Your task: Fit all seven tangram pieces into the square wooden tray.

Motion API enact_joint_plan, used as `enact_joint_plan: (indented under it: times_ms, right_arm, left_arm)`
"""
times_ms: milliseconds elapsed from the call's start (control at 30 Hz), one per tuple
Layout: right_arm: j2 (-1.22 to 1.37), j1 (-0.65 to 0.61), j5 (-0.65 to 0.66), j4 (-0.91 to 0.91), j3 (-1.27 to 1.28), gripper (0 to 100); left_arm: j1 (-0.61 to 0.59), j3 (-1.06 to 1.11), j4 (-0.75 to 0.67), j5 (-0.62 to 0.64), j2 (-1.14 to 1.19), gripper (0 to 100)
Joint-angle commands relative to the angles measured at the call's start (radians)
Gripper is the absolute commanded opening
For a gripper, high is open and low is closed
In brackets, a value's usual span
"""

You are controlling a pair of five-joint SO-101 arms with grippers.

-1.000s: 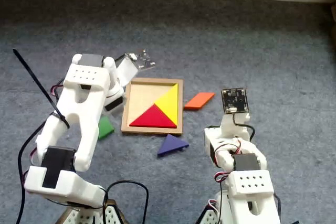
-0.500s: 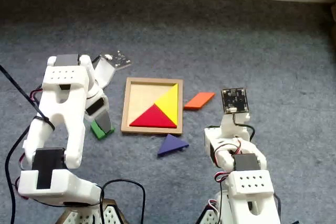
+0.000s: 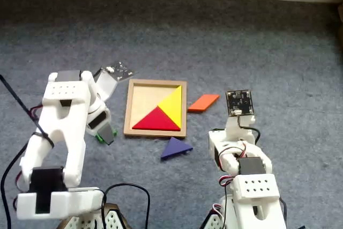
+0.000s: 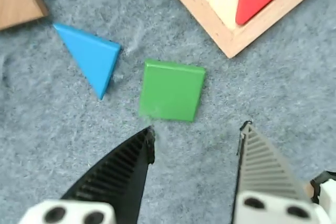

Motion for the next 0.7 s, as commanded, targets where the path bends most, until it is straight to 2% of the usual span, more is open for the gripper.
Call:
enact_joint_plan:
  times_ms: [0, 167, 367, 667]
  right_arm:
    - [-0.016, 0.01, 0.02, -0.024, -0.01, 0.6]
    - [-0.016, 0.01, 0.02, -0.024, -0.01, 0.6]
    - [-0.016, 0.01, 0.02, -0.024, -0.008, 0.6]
    - [-0.016, 0.01, 0.02, -0.024, -0.008, 0.6]
  left_arm:
    - [-0.005, 0.056, -0.075, 0.008, -0.162, 27]
    - [-0.012, 0.116, -0.166, 0.006, -0.157, 30]
    - [-0.039, 0.028, -0.255, 0.003, 0.07, 30]
    - [-0.041, -0.229, -0.167, -0.028, 0.387, 30]
